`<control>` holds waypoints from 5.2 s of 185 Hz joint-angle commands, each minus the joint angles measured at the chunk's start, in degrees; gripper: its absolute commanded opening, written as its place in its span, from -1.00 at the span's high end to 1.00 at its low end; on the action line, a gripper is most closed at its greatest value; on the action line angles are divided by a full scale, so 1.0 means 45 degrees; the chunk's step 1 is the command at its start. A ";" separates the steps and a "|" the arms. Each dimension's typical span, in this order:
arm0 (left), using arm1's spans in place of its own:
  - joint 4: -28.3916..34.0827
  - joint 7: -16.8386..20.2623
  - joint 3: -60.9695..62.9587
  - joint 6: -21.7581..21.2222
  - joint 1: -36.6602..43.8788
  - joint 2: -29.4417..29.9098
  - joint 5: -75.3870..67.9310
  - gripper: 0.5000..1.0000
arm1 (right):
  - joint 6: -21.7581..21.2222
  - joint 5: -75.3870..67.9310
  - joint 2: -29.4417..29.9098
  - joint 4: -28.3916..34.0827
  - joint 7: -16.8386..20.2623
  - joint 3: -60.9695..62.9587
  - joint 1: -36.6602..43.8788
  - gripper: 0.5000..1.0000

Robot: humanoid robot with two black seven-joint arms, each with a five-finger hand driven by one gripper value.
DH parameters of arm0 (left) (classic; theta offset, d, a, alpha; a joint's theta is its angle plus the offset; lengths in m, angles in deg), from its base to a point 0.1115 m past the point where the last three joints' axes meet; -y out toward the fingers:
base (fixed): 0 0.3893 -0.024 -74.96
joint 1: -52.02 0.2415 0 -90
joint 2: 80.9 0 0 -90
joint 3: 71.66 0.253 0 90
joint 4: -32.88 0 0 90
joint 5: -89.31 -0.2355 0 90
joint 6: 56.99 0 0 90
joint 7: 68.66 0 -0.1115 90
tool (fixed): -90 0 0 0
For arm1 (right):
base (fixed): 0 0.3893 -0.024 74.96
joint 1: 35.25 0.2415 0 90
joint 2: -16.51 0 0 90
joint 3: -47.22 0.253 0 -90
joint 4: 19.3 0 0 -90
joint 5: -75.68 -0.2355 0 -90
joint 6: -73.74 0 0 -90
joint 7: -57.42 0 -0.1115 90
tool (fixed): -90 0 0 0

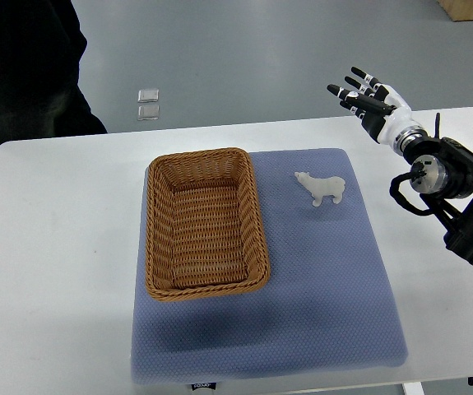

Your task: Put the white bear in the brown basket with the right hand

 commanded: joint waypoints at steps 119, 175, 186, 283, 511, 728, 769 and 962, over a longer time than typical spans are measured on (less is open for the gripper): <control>-0.0006 0.0000 0.0019 0.0001 0.0008 0.0000 -0.0008 -1.00 | -0.3167 0.7655 -0.1722 0.0231 -0.0096 -0.4192 0.1570 -0.69; 0.0013 0.0000 0.0019 0.0001 -0.0011 0.0000 0.0011 -1.00 | -0.3734 1.1561 -0.2112 0.0251 -0.0487 -0.7044 0.2840 -0.69; 0.0013 0.0000 0.0019 0.0001 -0.0031 0.0000 0.0011 -1.00 | -0.3734 1.2087 -0.2132 0.0251 -0.0487 -0.7395 0.2957 -0.69; 0.0013 0.0000 -0.0001 0.0001 -0.0109 0.0000 0.0011 -1.00 | -0.3734 1.2772 -0.2073 0.0231 -0.0565 -0.8333 0.3074 -0.69; -0.0006 -0.0078 0.0038 0.0001 -0.0324 0.0000 -0.0008 -1.00 | -0.3734 1.4041 -0.1898 -0.0179 -0.0468 -0.9251 0.3387 0.40; -0.0006 -0.0117 0.0000 0.0001 -0.0324 0.0000 -0.0008 -1.00 | -0.3363 1.4002 0.0641 0.1149 -0.0702 -0.9231 0.6297 0.75; -0.0006 -0.0117 -0.0001 0.0001 -0.0324 0.0000 -0.0008 -1.00 | -0.3285 1.4744 0.1150 0.1130 -0.0702 -0.9758 0.6297 0.25; -0.0006 -0.0117 -0.0001 0.0001 -0.0324 0.0000 0.0011 -1.00 | -0.0843 0.6407 0.0192 -0.0433 -0.0546 -0.2709 0.1688 -0.44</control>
